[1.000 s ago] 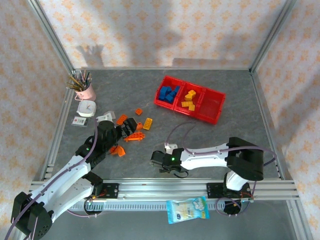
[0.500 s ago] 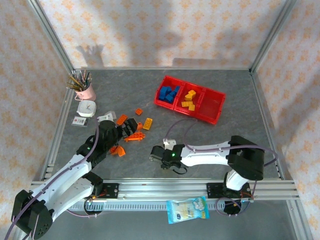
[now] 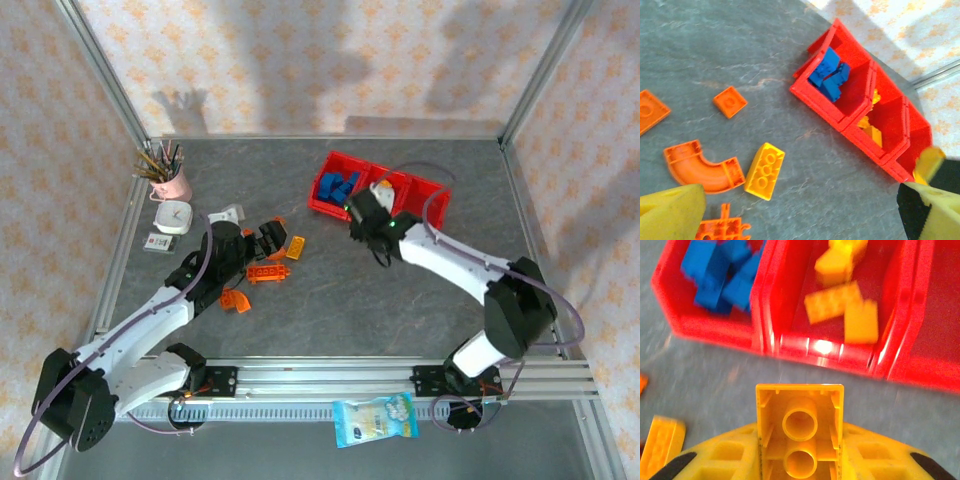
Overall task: Sort the legos into containers by color
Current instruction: Place the lego in the container.
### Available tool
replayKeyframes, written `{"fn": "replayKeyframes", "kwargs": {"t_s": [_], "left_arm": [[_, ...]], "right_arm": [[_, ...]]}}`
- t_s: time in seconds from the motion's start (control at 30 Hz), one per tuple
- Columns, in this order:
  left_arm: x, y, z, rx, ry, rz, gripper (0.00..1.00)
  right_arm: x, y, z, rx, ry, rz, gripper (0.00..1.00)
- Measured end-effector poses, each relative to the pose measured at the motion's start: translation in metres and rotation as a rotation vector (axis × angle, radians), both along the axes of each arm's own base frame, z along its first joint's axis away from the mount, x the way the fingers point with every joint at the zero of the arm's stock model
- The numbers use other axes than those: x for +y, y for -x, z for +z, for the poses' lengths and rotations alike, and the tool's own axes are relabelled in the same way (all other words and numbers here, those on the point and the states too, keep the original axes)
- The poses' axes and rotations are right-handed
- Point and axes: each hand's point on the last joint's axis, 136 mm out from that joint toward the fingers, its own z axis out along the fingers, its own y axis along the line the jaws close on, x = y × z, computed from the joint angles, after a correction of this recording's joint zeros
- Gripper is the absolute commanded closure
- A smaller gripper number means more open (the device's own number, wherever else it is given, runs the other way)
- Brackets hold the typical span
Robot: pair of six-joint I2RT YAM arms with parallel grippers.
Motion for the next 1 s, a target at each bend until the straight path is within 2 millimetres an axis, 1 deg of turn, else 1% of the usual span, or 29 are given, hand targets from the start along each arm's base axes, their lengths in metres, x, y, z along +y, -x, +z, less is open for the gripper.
{"fn": "replayKeyframes", "kwargs": {"t_s": [0.1, 0.2, 0.3, 0.37, 0.4, 0.5, 0.57, 0.67, 0.77, 0.87, 0.93, 1.0], "left_arm": [[-0.006, -0.01, 0.003, -0.011, 0.002, -0.01, 0.01], [-0.011, -0.018, 0.003, -0.012, 0.004, -0.013, 0.01], [-0.014, -0.024, 0.003, -0.014, 0.004, -0.013, 0.01], [-0.015, -0.027, 0.004, -0.017, 0.006, -0.013, 0.01], [-0.016, -0.029, 0.005, -0.019, 0.006, -0.014, 0.01], [-0.018, -0.033, 0.009, -0.026, 0.009, -0.014, 0.01], [-0.019, -0.035, 0.011, -0.032, 0.009, -0.016, 0.01], [-0.019, -0.036, 0.014, -0.041, 0.01, -0.016, 0.01], [-0.019, -0.036, 0.015, -0.042, 0.011, -0.016, 0.01], [-0.019, -0.036, 0.016, -0.047, 0.013, -0.016, 0.01], [-0.018, -0.034, 0.019, -0.055, 0.016, -0.016, 0.01], [-0.016, -0.031, 0.023, -0.068, 0.021, -0.016, 0.01]], "right_arm": [[-0.017, -0.046, 0.001, -0.017, 0.04, -0.043, 0.66], [-0.033, -0.089, -0.005, -0.03, 0.068, -0.077, 0.66], [-0.048, -0.116, -0.018, -0.015, 0.088, -0.09, 0.62], [-0.053, -0.129, -0.028, -0.003, 0.104, -0.09, 0.55], [-0.053, -0.135, -0.032, 0.002, 0.114, -0.085, 0.5], [-0.048, -0.147, -0.036, 0.001, 0.132, -0.062, 0.44], [-0.045, -0.149, -0.033, -0.007, 0.135, -0.047, 0.4], [-0.042, -0.148, -0.025, -0.019, 0.134, -0.031, 0.39], [-0.039, -0.143, -0.011, -0.043, 0.129, -0.017, 0.37], [-0.031, -0.124, 0.005, -0.062, 0.122, 0.012, 0.35], [-0.018, -0.109, 0.013, -0.075, 0.115, 0.047, 0.33], [-0.001, -0.091, 0.017, -0.081, 0.106, 0.092, 0.32]]}}
